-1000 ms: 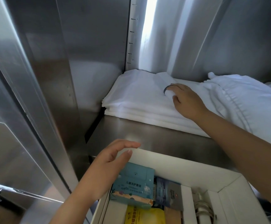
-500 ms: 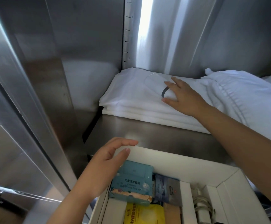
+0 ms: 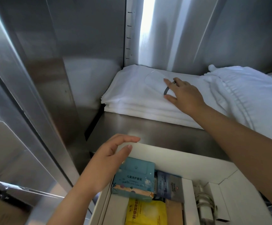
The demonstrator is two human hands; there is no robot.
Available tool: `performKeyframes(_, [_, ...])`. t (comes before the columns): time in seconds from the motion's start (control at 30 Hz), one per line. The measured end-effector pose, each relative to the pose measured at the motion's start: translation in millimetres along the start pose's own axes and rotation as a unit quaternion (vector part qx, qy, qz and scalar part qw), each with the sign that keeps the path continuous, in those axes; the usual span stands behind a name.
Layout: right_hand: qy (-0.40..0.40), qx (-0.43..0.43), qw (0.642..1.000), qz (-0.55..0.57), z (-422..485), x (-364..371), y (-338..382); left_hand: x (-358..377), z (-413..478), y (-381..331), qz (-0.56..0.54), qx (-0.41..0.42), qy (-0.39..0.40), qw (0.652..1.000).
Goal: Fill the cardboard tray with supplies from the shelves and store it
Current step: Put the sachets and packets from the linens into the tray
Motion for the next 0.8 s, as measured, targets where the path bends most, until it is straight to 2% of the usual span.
performKeyframes(0.43, [0.009, -0.009, 0.999, 0.033, -55, -25, 1, 0, 0, -4, 0.004, 0.003, -0.002, 1.000])
performKeyframes(0.8, [0.013, -0.025, 0.994, 0.103, -136, -74, 35, 1, -1, -3, 0.009, -0.003, -0.001, 1.000])
Point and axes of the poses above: each hand's wrist, its own z-axis towards the middle knuckle, its own x-axis out of the palm, y = z × x, the point moved 3 cm from there along z, towards the middle knuckle, and after that the axes turned 8 degrees about -x, right-handed, at the moved point
